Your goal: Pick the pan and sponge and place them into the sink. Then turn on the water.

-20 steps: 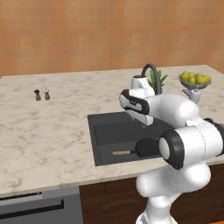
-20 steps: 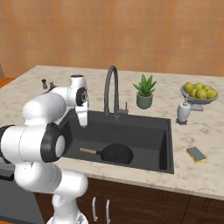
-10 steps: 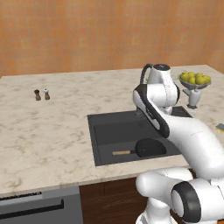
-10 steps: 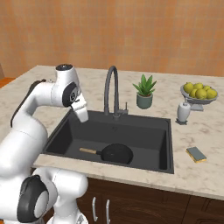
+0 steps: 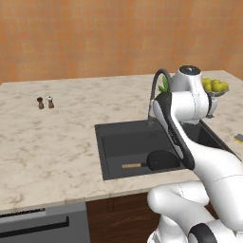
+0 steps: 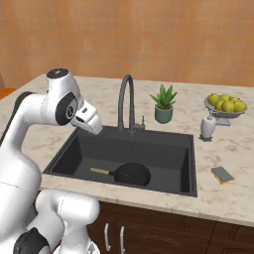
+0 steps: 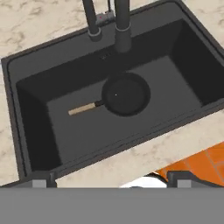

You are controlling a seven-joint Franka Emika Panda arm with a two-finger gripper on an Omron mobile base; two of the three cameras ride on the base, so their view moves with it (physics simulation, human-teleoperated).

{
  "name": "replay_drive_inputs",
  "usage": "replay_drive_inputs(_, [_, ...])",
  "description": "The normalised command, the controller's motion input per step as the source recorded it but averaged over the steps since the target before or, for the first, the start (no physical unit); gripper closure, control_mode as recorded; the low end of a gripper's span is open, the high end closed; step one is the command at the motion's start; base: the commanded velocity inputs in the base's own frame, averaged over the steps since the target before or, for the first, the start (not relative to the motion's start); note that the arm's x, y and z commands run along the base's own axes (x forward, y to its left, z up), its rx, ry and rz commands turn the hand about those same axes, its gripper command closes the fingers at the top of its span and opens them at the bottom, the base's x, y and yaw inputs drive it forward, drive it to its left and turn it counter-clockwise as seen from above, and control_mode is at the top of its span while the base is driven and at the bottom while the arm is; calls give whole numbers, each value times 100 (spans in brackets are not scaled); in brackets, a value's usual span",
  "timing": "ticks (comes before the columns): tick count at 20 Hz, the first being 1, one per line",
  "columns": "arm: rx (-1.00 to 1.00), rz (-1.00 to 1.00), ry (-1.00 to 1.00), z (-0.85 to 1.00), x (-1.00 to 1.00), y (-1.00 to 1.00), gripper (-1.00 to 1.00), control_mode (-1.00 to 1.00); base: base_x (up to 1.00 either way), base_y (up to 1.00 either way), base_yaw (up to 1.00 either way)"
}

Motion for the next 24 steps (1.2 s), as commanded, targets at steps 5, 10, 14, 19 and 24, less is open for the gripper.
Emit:
replay_drive_inputs(5, [0,32,-10,18,-7,0,-100,-100,0,0,0])
replay_drive_inputs(10, [15,24,-20,7,0,-1,-100,-100,0,0,0])
replay_drive_inputs(14, [1,1,-9,19,-17,0,-100,-100,0,0,0])
replay_drive_inputs(19, [0,0,-1,7,-9,0,-100,100,-2,1,-1])
replay_drive_inputs(24, [0,0,0,0,0,0,-100,100,-7,-2,0])
